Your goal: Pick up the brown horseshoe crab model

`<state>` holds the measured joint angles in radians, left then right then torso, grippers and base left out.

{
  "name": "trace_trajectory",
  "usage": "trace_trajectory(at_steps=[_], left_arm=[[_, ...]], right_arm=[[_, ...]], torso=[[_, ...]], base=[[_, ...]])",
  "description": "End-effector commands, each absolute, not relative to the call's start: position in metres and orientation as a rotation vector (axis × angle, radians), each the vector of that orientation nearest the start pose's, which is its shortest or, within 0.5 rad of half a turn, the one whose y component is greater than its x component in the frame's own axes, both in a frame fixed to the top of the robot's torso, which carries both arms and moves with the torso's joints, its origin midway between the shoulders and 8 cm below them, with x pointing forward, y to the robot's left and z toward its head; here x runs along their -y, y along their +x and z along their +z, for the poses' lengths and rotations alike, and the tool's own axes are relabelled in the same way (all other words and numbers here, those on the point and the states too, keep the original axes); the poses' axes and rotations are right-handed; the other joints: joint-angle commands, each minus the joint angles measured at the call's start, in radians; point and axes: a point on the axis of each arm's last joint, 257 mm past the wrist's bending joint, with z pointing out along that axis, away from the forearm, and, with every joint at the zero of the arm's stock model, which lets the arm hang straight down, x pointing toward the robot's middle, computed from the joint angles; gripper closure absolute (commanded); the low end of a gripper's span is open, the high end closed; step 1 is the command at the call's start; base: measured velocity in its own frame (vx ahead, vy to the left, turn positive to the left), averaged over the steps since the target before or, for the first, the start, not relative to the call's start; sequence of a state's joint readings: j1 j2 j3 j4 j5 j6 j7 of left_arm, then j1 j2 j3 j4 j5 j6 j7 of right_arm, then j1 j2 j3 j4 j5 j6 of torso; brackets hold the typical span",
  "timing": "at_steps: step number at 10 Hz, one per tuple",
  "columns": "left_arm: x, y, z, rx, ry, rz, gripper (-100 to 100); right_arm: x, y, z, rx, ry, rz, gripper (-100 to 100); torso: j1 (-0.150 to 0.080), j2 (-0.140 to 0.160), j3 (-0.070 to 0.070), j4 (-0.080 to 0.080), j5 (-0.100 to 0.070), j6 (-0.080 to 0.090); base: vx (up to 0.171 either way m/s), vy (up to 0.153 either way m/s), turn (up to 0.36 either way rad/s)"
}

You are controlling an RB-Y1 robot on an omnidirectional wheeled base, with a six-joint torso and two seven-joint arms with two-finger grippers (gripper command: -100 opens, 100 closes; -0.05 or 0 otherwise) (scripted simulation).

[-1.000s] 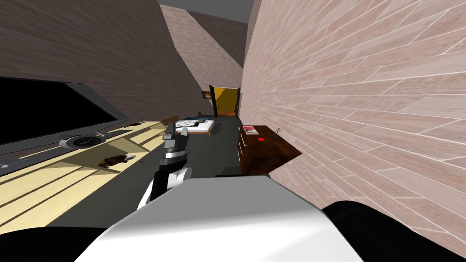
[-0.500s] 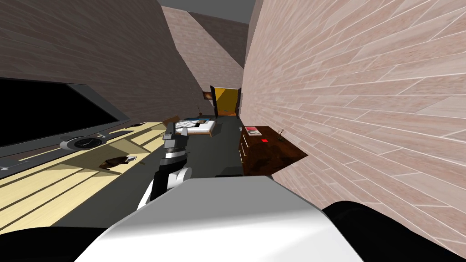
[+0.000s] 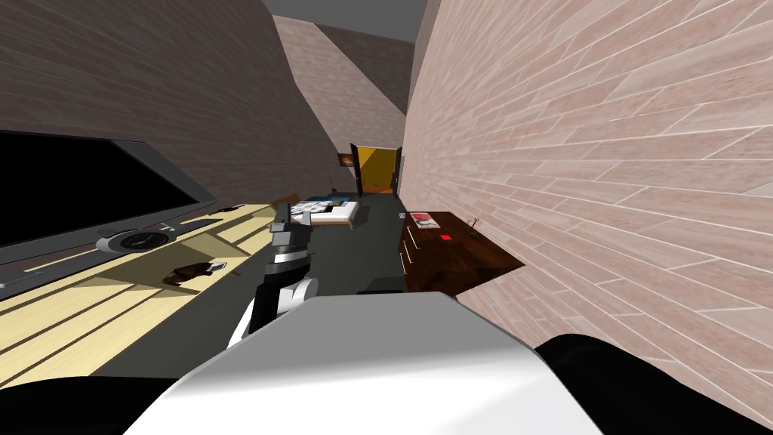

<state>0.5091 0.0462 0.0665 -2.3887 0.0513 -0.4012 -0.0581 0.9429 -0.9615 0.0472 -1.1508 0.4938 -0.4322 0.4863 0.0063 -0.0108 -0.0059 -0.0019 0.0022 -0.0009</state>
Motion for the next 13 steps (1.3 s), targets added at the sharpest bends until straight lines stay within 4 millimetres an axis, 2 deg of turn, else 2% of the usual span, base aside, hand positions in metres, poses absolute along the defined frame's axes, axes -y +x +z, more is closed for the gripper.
trace_trajectory(at_steps=[1,2,3,4,5,6,7,8,9,10,12,13], left_arm=[[-0.298,0.333,0.053,-0.63,-0.621,-1.217,0],[-0.298,0.333,0.053,-0.63,-0.62,-1.217,0],[-0.298,0.333,0.053,-0.63,-0.62,-1.217,0],[-0.298,0.333,0.053,-0.63,-0.62,-1.217,0],[-0.298,0.333,0.053,-0.63,-0.62,-1.217,0],[-0.298,0.333,0.053,-0.63,-0.62,-1.217,0],[-0.298,0.333,0.053,-0.63,-0.62,-1.217,0],[-0.298,0.333,0.053,-0.63,-0.62,-1.217,0],[-0.298,0.333,0.053,-0.63,-0.62,-1.217,0],[-0.298,0.333,0.053,-0.631,-0.62,-1.217,0],[-0.298,0.333,0.053,-0.631,-0.62,-1.217,0],[-0.298,0.333,0.053,-0.631,-0.62,-1.217,0]], right_arm=[[0.632,-0.023,-0.444,-2.72,-0.227,-0.295,-100],[0.637,-0.03,-0.444,-2.732,-0.218,-0.311,-100],[0.664,-0.036,-0.431,-2.761,-0.301,-0.389,-100],[0.671,-0.042,-0.428,-2.774,-0.296,-0.407,-100],[0.701,-0.052,-0.413,-2.807,-0.368,-0.499,-100],[0.703,-0.051,-0.411,-2.807,-0.374,-0.503,-100],[0.729,-0.05,-0.394,-2.82,-0.459,-0.581,-100],[0.734,-0.056,-0.392,-2.83,-0.451,-0.595,-100],[0.758,-0.053,-0.374,-2.838,-0.531,-0.673,-100],[0.762,-0.057,-0.372,-2.845,-0.525,-0.685,-100],[0.805,-0.054,-0.337,-2.854,-0.652,-0.836,-100],[0.809,-0.053,-0.333,-2.854,-0.659,-0.847,-100]], torso=[[0.0,0.0,0.0,0.0,0.0,0.0],[-0.001,0.001,0.0,0.0,0.0,0.0],[-0.004,0.006,0.003,0.001,-0.001,0.0],[-0.005,0.006,0.003,0.001,-0.001,0.0],[-0.005,0.006,0.003,0.001,-0.001,0.0],[-0.005,0.003,0.002,0.001,-0.001,0.0],[-0.006,0.003,0.002,0.0,-0.001,0.0],[-0.004,0.001,0.001,0.0,-0.001,0.0],[-0.005,0.002,0.001,0.0,-0.001,0.0],[-0.006,0.0,0.0,0.0,-0.002,0.0],[-0.007,0.001,0.0,0.0,-0.001,0.0],[-0.008,-0.003,-0.002,-0.001,-0.002,0.0]], base=[[0.153,0.096,0.007],[0.046,0.038,0.0],[0.063,0.042,0.025],[0.075,0.043,0.015],[0.126,0.035,0.021],[0.118,0.028,0.016],[0.147,0.061,0.03],[0.13,0.045,0.015],[0.16,0.028,0.031],[0.13,0.035,0.029],[0.192,0.006,0.049],[0.184,0.018,0.035]])
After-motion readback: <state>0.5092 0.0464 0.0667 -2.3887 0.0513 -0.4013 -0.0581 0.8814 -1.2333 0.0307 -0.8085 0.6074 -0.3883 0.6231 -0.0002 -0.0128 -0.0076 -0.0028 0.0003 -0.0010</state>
